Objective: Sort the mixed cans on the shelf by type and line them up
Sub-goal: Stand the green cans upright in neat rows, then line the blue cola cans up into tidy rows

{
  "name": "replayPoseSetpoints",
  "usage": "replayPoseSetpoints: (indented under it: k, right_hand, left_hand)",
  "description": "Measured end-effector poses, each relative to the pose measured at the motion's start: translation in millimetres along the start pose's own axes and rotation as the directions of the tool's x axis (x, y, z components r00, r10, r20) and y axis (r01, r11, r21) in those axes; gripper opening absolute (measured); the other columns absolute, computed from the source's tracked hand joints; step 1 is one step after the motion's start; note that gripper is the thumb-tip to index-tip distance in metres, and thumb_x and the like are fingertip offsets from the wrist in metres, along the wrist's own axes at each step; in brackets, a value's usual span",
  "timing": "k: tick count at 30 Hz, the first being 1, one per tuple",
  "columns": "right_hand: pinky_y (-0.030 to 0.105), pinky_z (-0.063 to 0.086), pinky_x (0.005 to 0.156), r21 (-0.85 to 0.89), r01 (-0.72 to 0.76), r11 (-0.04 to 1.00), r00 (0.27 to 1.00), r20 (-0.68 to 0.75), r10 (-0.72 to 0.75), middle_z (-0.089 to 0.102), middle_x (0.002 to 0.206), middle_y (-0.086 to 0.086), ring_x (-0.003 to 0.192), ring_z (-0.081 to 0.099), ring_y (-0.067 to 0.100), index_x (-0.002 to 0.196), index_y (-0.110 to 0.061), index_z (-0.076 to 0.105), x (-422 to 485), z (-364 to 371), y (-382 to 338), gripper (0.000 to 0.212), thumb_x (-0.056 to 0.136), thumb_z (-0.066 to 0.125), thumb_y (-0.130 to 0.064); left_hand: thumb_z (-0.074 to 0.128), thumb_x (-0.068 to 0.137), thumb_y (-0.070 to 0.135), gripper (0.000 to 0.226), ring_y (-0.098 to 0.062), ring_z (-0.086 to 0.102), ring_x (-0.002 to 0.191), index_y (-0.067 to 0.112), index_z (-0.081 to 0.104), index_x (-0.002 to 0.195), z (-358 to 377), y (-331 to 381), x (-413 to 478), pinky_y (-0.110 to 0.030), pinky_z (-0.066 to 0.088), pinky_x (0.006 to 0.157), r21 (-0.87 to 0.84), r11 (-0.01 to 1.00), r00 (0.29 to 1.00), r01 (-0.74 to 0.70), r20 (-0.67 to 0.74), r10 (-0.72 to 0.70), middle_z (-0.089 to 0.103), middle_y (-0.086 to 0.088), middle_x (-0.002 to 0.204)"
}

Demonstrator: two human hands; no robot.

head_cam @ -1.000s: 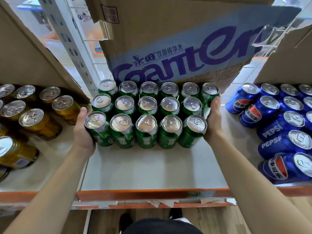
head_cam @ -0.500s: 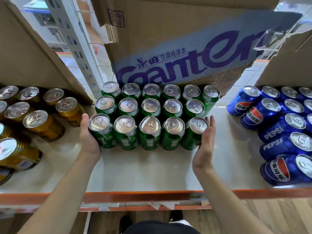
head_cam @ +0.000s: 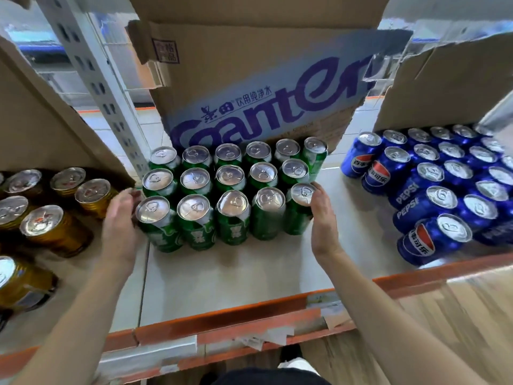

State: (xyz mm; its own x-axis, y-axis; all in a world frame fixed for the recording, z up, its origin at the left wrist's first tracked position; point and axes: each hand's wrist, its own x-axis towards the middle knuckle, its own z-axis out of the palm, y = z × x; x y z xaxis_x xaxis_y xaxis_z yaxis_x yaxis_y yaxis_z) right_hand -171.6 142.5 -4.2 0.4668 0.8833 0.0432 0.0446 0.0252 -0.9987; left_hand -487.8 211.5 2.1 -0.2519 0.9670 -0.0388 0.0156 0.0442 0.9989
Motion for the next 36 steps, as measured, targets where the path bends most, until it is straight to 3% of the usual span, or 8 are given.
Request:
replayPoseSetpoints:
  k: [3, 5, 7, 9, 12, 19, 25, 36]
  right_hand:
    - [-0.005, 0.03, 0.088, -0.188, 0.04, 0.981, 0.999, 0.026, -0.035, 0.046, 0.132, -0.018, 0.109, 0.046, -0.022, 0.147, -0.02, 0.04, -8.9, -21.1, -19.6, 0.045, 0.105, 0.041, -0.036]
    - [-0.003, 0.029, 0.093, -0.311, 0.079, 0.947, 0.997, 0.035, -0.072, 0.046, 0.135, -0.017, 0.119, 0.043, -0.012, 0.147, -0.02, 0.042, -18.9, -35.5, -37.0, 0.049, 0.102, 0.045, -0.039]
    - [0.016, 0.028, 0.113, -0.459, 0.15, 0.875, 0.989, 0.06, -0.138, 0.042, 0.149, -0.011, 0.135, 0.035, -0.002, 0.148, -0.02, 0.041, -30.2, -51.2, -51.3, 0.06, 0.096, 0.043, -0.049]
    - [0.035, 0.024, 0.12, -0.617, 0.205, 0.76, 0.978, 0.095, -0.187, 0.035, 0.157, -0.006, 0.144, 0.028, 0.007, 0.149, -0.021, 0.04, -43.2, -72.4, -61.1, 0.063, 0.095, 0.042, -0.054]
    - [0.042, 0.025, 0.119, -0.763, 0.215, 0.61, 0.97, 0.094, -0.224, 0.032, 0.158, -0.006, 0.145, 0.028, 0.012, 0.148, -0.022, 0.041, -66.4, -105.6, -76.7, 0.061, 0.096, 0.043, -0.055]
    - [0.027, 0.019, 0.117, -0.862, 0.105, 0.497, 0.963, -0.038, -0.269, 0.039, 0.155, -0.001, 0.142, 0.034, 0.015, 0.145, -0.019, 0.047, -115.5, -196.1, -86.4, 0.061, 0.093, 0.05, -0.051]
    - [0.038, 0.03, 0.116, -0.83, 0.069, 0.553, 0.962, -0.092, -0.257, 0.037, 0.156, -0.002, 0.142, 0.035, 0.013, 0.145, -0.019, 0.046, -131.6, -283.4, -78.0, 0.063, 0.091, 0.052, -0.05]
    - [0.043, 0.03, 0.117, -0.814, 0.13, 0.566, 0.965, -0.027, -0.26, 0.035, 0.156, -0.011, 0.143, 0.033, 0.012, 0.146, -0.028, 0.043, -122.3, -454.1, -72.4, 0.062, 0.09, 0.051, -0.054]
  left_hand:
    - [0.046, 0.094, 0.04, 0.039, -0.017, 0.059, 0.105, 0.022, 0.057, 0.126, 4.8, 29.6, -8.3, -0.037, 0.047, 0.098, 0.163, 0.959, 0.973, -0.232, 0.054, 0.226, 0.061, 0.001, 0.113]
    - [0.048, 0.091, 0.043, 0.044, -0.024, 0.057, 0.112, 0.021, 0.055, 0.129, 22.3, 53.2, -22.1, -0.042, 0.046, 0.1, 0.384, 0.845, 0.927, -0.372, 0.193, 0.321, 0.058, -0.01, 0.123]
    - [0.052, 0.09, 0.041, 0.047, -0.035, 0.048, 0.125, 0.017, 0.054, 0.131, 47.8, 75.7, -39.0, -0.053, 0.039, 0.105, 0.519, 0.682, 0.856, -0.514, 0.353, 0.377, 0.054, -0.014, 0.132]
    - [0.059, 0.093, 0.035, 0.046, -0.034, 0.044, 0.129, 0.016, 0.052, 0.134, 77.4, 88.1, -55.9, -0.053, 0.036, 0.108, 0.494, 0.591, 0.761, -0.638, 0.52, 0.387, 0.051, -0.012, 0.138]
    - [0.062, 0.093, 0.028, 0.047, -0.03, 0.042, 0.131, 0.011, 0.052, 0.136, 123.3, 90.3, -84.5, -0.051, 0.035, 0.11, 0.395, 0.469, 0.584, -0.79, 0.716, 0.382, 0.052, -0.013, 0.141]
    - [0.042, 0.085, 0.053, 0.066, -0.028, 0.047, 0.127, 0.011, 0.058, 0.133, 204.3, 74.4, -165.0, -0.045, 0.04, 0.106, 0.131, 0.433, 0.3, -0.892, 0.887, 0.35, 0.057, -0.009, 0.136]
    - [0.04, 0.084, 0.057, 0.068, -0.02, 0.042, 0.131, 0.017, 0.056, 0.136, 266.0, 72.2, -236.6, -0.043, 0.04, 0.106, 0.096, 0.389, 0.238, -0.916, 0.911, 0.336, 0.053, -0.001, 0.141]
    - [0.041, 0.086, 0.057, 0.069, -0.019, 0.038, 0.137, 0.017, 0.048, 0.142, 400.7, 65.7, -348.5, -0.041, 0.04, 0.108, 0.133, 0.382, 0.284, -0.914, 0.884, 0.371, 0.044, -0.001, 0.148]
